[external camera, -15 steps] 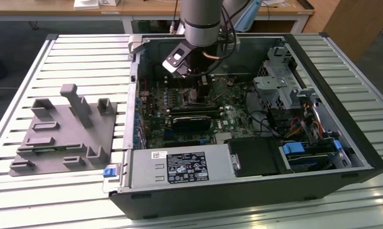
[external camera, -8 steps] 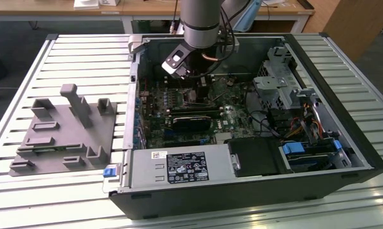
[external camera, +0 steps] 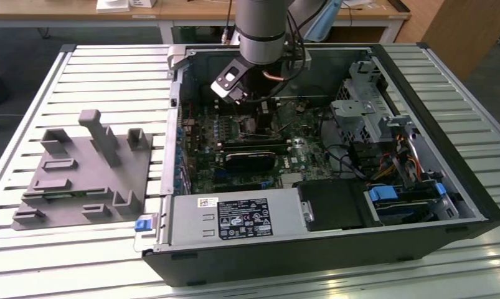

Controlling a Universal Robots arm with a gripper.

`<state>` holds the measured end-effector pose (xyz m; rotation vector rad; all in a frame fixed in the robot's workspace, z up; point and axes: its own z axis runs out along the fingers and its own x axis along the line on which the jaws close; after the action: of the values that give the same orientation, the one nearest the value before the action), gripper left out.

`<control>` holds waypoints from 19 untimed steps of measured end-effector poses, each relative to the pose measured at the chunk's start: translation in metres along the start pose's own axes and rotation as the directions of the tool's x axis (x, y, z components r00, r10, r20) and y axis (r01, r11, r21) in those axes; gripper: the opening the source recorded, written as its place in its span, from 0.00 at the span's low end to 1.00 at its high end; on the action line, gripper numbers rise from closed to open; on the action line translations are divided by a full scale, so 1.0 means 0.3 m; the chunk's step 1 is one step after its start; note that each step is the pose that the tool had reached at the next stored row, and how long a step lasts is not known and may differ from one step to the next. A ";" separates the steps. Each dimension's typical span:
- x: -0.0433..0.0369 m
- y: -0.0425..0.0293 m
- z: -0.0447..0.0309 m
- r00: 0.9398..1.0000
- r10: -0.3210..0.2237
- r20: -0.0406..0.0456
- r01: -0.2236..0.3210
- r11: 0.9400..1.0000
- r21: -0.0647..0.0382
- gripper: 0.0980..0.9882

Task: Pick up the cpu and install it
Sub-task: 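Place the cpu into insertion slot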

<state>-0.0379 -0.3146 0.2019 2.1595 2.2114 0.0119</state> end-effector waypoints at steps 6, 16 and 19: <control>0.001 0.000 0.007 1.000 0.000 0.000 0.000 1.000 0.000 0.49; 0.002 -0.001 0.017 1.000 0.000 0.000 0.000 1.000 0.000 0.49; 0.002 -0.001 0.021 1.000 0.000 0.000 0.000 1.000 0.000 0.49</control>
<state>-0.0379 -0.3143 0.1957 2.1595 2.2115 0.0121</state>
